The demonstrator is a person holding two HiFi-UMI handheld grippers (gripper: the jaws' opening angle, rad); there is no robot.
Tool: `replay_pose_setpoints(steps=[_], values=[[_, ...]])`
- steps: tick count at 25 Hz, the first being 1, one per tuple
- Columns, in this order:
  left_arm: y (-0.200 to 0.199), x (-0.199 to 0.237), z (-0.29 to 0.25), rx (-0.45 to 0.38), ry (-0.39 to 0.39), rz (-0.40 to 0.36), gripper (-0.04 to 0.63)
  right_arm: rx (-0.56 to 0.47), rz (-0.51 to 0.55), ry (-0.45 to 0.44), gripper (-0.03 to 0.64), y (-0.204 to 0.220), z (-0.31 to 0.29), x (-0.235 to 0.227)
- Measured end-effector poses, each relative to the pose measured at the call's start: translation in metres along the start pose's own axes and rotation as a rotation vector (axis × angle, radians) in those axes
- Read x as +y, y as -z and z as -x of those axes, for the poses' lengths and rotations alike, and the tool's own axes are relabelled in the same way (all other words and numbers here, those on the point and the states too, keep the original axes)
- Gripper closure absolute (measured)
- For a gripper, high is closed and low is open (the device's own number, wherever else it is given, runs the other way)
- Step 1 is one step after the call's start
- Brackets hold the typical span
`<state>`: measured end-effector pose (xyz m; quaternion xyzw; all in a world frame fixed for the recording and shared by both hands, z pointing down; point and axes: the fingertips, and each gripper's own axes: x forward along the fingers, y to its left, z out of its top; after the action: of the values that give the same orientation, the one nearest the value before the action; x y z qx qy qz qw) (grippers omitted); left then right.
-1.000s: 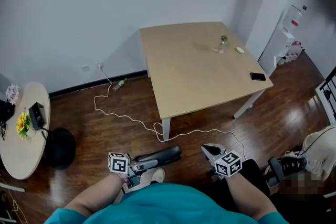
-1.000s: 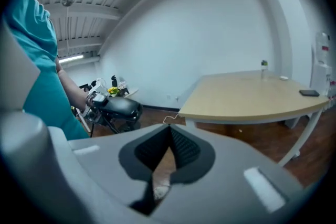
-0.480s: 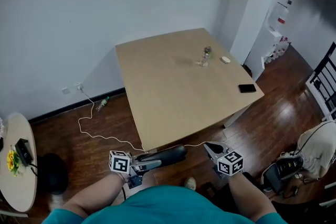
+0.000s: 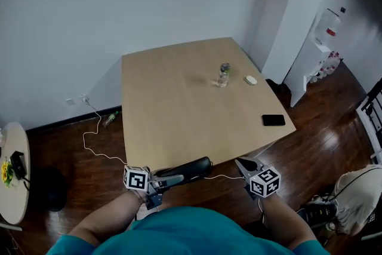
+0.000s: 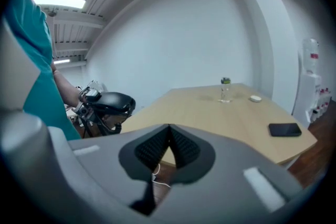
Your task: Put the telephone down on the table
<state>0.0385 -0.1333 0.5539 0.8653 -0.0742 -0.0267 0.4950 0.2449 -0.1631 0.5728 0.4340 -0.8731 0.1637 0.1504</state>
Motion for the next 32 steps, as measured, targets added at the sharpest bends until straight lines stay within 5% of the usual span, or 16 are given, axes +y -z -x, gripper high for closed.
replay_pose_setpoints(steps=[9,21,32], values=[[-0.06,0.034,-0.062,-0.021,0.01,0.042,0.305,-0.002,-0.021,0.013,0.614,-0.028,-0.032,-0.09],[-0.128,0.089,-0.15,0.079,-0.01,0.052,0.305,-0.007,-0.058,0.053,0.614,-0.052,-0.06,-0.209],[-0.17,0.135,-0.295,-0.001,-0.109,0.124,0.305,0.071,-0.027,-0.129,0.614,-0.045,-0.071,-0.345]])
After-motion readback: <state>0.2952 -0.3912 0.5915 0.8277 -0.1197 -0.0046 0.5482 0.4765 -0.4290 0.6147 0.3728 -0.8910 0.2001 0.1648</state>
